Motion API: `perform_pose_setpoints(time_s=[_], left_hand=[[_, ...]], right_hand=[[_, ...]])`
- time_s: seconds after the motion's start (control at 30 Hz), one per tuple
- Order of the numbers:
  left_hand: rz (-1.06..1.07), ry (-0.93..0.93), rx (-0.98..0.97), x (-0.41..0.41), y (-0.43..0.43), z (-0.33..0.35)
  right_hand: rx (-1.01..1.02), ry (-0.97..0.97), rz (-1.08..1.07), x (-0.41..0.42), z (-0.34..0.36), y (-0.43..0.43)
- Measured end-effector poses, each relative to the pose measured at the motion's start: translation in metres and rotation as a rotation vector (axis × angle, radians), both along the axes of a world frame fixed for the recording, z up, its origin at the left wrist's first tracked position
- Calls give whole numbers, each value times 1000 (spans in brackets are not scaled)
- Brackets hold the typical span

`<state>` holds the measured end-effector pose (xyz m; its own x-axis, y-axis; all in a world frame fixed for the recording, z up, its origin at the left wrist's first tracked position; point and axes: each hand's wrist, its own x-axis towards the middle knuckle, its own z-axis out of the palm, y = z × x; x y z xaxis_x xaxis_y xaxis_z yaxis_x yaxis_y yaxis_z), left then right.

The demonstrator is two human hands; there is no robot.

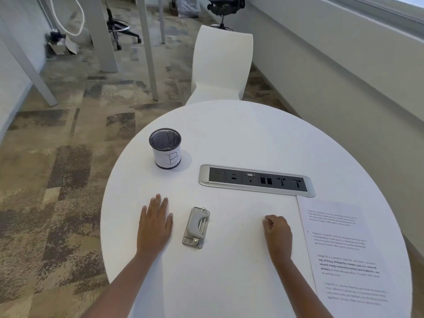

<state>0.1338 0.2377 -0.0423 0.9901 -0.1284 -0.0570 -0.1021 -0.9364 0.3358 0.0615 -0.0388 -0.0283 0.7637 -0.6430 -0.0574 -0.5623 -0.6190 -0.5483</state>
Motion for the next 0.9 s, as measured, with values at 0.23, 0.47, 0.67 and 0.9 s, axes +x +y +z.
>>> perform_pose_setpoints(time_s=[0.23, 0.47, 0.67, 0.9], left_hand=[[-12, -29, -49, 26, 0, 1], [-54, -62, -60, 37, 1, -2], [-71, -68, -48, 38, 3, -6], [-87, -72, -19, 39, 5, -6]], right_hand=[[-73, 51, -9, 5, 2, 2], [32, 73, 33, 16, 9, 17], [242, -147, 146, 71, 31, 95], [229, -333, 377, 165, 85, 162]])
